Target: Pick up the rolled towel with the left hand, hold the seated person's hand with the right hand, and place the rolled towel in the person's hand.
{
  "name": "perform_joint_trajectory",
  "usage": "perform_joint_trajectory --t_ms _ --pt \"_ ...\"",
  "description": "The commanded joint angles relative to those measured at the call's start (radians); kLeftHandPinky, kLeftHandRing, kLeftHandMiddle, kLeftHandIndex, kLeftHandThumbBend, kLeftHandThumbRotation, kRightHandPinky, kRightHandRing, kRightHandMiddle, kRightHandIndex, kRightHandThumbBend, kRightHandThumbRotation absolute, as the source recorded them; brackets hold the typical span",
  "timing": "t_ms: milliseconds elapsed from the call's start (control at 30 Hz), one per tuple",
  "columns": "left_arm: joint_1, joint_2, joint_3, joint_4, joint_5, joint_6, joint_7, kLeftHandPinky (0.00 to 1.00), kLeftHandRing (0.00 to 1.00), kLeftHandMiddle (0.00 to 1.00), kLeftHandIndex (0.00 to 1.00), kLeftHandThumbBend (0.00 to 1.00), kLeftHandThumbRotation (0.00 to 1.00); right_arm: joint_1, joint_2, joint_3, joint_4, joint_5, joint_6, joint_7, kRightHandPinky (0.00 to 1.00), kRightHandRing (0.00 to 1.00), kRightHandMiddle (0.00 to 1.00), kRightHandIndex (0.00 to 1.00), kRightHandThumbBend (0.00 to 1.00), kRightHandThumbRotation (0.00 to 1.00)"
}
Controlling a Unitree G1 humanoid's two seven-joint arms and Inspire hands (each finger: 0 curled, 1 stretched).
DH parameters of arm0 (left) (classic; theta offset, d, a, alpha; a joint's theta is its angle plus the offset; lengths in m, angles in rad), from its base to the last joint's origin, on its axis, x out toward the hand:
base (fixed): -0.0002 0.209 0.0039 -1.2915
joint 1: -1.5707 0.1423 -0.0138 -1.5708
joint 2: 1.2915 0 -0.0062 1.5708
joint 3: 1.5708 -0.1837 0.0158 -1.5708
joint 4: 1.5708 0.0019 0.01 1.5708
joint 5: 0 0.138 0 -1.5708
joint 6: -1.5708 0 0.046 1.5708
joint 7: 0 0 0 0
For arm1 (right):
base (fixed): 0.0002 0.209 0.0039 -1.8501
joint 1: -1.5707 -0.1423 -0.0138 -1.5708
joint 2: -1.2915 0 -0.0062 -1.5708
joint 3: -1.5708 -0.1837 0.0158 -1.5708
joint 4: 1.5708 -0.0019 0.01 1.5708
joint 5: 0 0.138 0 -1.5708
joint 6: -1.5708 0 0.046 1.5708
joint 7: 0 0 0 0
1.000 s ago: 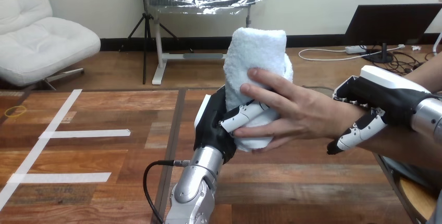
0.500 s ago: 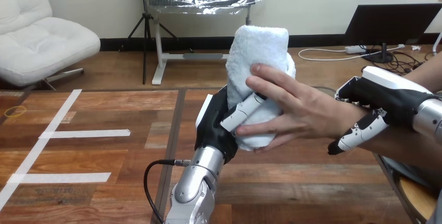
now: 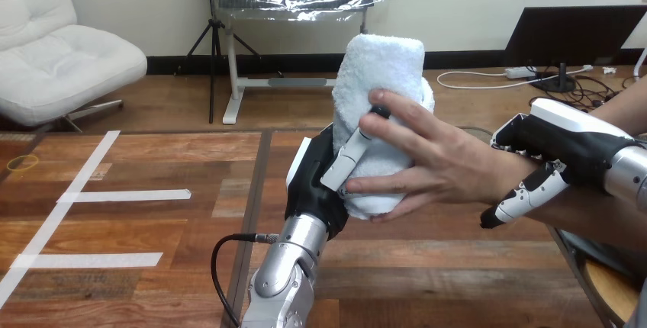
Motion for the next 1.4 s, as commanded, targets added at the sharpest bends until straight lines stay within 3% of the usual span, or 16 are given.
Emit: perform_joint_trajectory --t_ms 0,233,633,1367 --pt "-0.114 -0.228 -0.006 -0.089 -0.012 -0.053 -0.05 0.54 0.64 0.67 0.66 0.54 0.72 -0.004 0.038 -0.024 -0.044 0.031 0.002 -0.02 0.28 0.33 0.38 0.4 0.82 0.14" --pt "-0.117 -0.232 0.002 -0.091 -0.025 -0.039 -0.05 0.55 0.65 0.67 0.67 0.47 0.84 -0.004 0.036 -0.025 -0.046 0.032 0.0 -0.017 0.27 0.33 0.38 0.4 0.82 0.14" --pt "-0.115 -0.241 0.008 -0.098 -0.051 -0.02 -0.048 0.54 0.64 0.66 0.65 0.5 0.98 -0.002 0.036 -0.027 -0.04 0.038 -0.006 -0.015 0.28 0.33 0.38 0.39 0.83 0.13" --pt "-0.106 -0.253 0.01 -0.111 -0.1 0.002 -0.061 0.53 0.63 0.64 0.65 0.6 1.0 0.003 0.034 -0.029 -0.051 0.036 0.011 -0.01 0.28 0.33 0.39 0.4 0.83 0.14"
